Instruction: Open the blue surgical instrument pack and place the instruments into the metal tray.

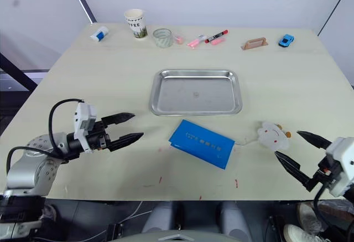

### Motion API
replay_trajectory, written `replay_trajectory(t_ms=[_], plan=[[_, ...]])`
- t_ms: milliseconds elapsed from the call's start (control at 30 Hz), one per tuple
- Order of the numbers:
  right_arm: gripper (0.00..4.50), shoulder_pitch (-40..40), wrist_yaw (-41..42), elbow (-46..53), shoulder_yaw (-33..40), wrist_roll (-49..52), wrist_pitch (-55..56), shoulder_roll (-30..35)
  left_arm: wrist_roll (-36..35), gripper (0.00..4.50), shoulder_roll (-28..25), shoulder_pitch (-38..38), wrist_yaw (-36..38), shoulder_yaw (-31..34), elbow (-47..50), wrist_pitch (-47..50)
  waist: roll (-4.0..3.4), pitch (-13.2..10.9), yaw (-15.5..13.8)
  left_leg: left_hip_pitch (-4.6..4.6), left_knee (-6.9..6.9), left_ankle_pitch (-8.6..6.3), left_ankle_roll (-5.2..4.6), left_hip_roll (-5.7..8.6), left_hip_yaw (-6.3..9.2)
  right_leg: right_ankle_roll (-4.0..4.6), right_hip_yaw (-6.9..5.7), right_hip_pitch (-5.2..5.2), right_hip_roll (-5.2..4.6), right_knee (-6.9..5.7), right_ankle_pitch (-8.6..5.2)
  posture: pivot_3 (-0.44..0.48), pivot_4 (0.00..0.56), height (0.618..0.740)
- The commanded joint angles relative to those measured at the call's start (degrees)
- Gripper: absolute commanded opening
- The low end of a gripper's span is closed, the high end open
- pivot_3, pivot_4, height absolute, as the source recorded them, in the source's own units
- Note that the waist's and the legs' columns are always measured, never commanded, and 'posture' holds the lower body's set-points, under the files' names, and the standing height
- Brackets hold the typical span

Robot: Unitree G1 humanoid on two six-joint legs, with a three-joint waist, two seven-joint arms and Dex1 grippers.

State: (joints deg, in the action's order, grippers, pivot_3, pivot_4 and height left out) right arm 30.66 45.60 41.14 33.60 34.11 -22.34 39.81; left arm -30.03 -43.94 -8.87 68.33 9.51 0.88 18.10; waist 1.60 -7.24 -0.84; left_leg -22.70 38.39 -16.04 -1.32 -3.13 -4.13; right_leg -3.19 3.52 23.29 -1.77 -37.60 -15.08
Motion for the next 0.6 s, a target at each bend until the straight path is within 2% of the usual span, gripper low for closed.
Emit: replay_trajectory(t_ms=[33, 67, 100, 133, 167, 200, 233, 267, 333, 367, 400, 467, 500, 600], plan=[[4.50, -1.5, -2.7, 5.8, -2.5, 1.5, -6.9, 4.1, 1.3, 4.40, -1.7, -5.2, 5.3, -3.2, -2.8, -1.2, 0.05, 0.0, 0.0, 0.00, 0.00, 0.00, 0.00, 0.00, 0.00, 0.00, -0.01, 0.00, 0.00, 0.01, 0.00, 0.000, 0.150, 0.740], [4.50, -2.7, -3.7, 5.9, -3.8, 1.8, -8.7, 4.9, 2.2, 4.40, -1.6, -7.6, 6.4, -4.8, -4.4, -1.3, 0.05, 0.0, 0.0, 0.00, 0.00, 0.00, 0.00, 0.00, 0.02, 0.00, -0.01, -0.01, 0.01, 0.01, 0.00, 0.000, 0.150, 0.740], [3.99, -3.7, -4.4, 5.8, -4.9, 2.9, -10.7, 5.3, 2.8, 4.20, -1.3, -9.9, 7.5, -6.3, -6.1, -0.9, 0.09, 0.0, 0.0, -0.01, 0.02, 0.00, 0.00, 0.02, 0.02, 0.00, -0.01, -0.02, 0.01, 0.02, 0.00, 0.000, 0.150, 0.740], [3.78, -4.4, -4.6, 5.7, -6.1, 3.4, -12.0, 5.9, 3.4, 3.92, -0.9, -12.0, 8.5, -7.6, -7.6, -0.8, 0.09, 0.0, 0.0, -0.06, 0.03, 0.00, 0.00, 0.02, 0.03, 0.00, -0.02, 0.00, 0.01, 0.03, 0.00, 0.000, 0.150, 0.740], [3.33, -4.9, -4.4, 5.5, -7.2, 2.9, -12.4, 6.3, 4.2, 3.66, -0.6, -13.7, 9.5, -9.0, -8.9, -1.4, 0.09, 0.0, 0.0, -0.07, 0.04, 0.00, 0.00, 0.02, 0.05, 0.00, -0.05, -0.01, 0.01, 0.03, 0.00, 0.000, 0.150, 0.740], [2.81, -5.2, -4.3, 5.3, -8.1, 2.3, -12.9, 6.9, 5.2, 3.16, -0.3, -15.2, 10.3, -10.2, -10.1, -2.2, 0.08, 0.0, 0.0, -0.09, 0.04, 0.00, 0.00, 0.03, 0.06, 0.00, -0.04, 0.00, 0.02, 0.04, 0.00, 0.000, 0.150, 0.740], [2.81, -5.5, -4.5, 4.6, -10.0, 1.0, -14.0, 7.7, 6.9, 3.16, 0.4, -17.1, 11.1, -12.1, -11.9, -3.4, 0.09, 0.0, 0.0, -0.09, 0.04, 0.00, 0.00, 0.03, 0.06, 0.00, -0.04, 0.00, 0.02, 0.03, 0.00, 0.000, 0.150, 0.740], [2.14, -5.8, -4.7, 4.2, -11.2, 0.4, -14.9, 8.3, 8.2, 2.49, 0.9, -18.6, 11.6, -13.5, -13.3, -4.3, 0.09, 0.0, 0.0, -0.08, 0.05, 0.00, -0.01, 0.04, 0.07, 0.00, -0.03, -0.01, 0.03, 0.03, 0.00, 0.000, 0.150, 0.740], [1.67, -6.7, -5.3, 3.7, -15.5, -2.2, -15.7, 9.6, 10.1, 2.03, 2.3, -21.3, 13.0, -16.0, -16.0, -5.6, 0.11, 0.0, 0.0, -0.08, 0.06, 0.00, -0.01, 0.04, 0.08, -0.01, -0.04, -0.02, 0.03, 0.04, 0.00, 0.000, 0.150, 0.740], [1.02, -7.3, -5.6, 3.7, -17.4, -3.3, -15.8, 10.0, 10.8, 1.47, 2.8, -22.2, 13.5, -16.7, -17.0, -6.1, 0.11, 0.0, 0.1, -0.08, 0.10, 0.00, -0.01, 0.05, 0.09, -0.01, -0.05, -0.04, 0.04, 0.03, 0.00, 0.000, 0.150, 0.740], [0.60, -8.5, -6.3, 3.4, -20.2, -4.8, -15.9, 10.1, 12.1, 1.01, 3.5, -23.4, 14.0, -17.9, -18.6, -7.3, 0.11, 0.0, 0.1, -0.08, 0.10, 0.00, -0.01, 0.05, 0.11, -0.01, -0.02, -0.04, 0.06, 0.04, 0.00, 0.000, 0.150, 0.740], [0.03, -10.6, -7.2, 2.7, -24.3, -7.3, -16.3, 10.4, 13.9, 0.40, 4.2, -24.8, 15.2, -19.5, -20.8, -9.3, 0.12, 0.0, 0.2, -0.09, 0.11, 0.00, -0.01, 0.04, 0.14, 0.00, -0.03, -0.03, 0.10, 0.04, 0.00, 0.000, 0.150, 0.740], [0.00, -12.0, -7.6, 2.2, -26.3, -8.6, -16.6, 10.6, 14.6, 0.09, 4.8, -25.7, 15.1, -20.1, -21.8, -9.6, 0.12, 0.0, 0.2, -0.12, 0.12, 0.00, -0.01, 0.04, 0.14, 0.00, -0.02, 0.00, 0.11, 0.03, 0.00, 0.000, 0.150, 0.740], [0.00, -15.5, -8.4, 1.2, -30.6, -10.8, -18.1, 10.7, 17.0, 0.09, 5.7, -28.0, 15.6, -22.0, -24.5, -11.4, 0.14, 0.0, 0.1, -0.14, 0.13, 0.00, -0.02, 0.04, 0.15, -0.01, -0.01, 0.01, 0.11, 0.02, 0.00, 0.000, 0.150, 0.740]])
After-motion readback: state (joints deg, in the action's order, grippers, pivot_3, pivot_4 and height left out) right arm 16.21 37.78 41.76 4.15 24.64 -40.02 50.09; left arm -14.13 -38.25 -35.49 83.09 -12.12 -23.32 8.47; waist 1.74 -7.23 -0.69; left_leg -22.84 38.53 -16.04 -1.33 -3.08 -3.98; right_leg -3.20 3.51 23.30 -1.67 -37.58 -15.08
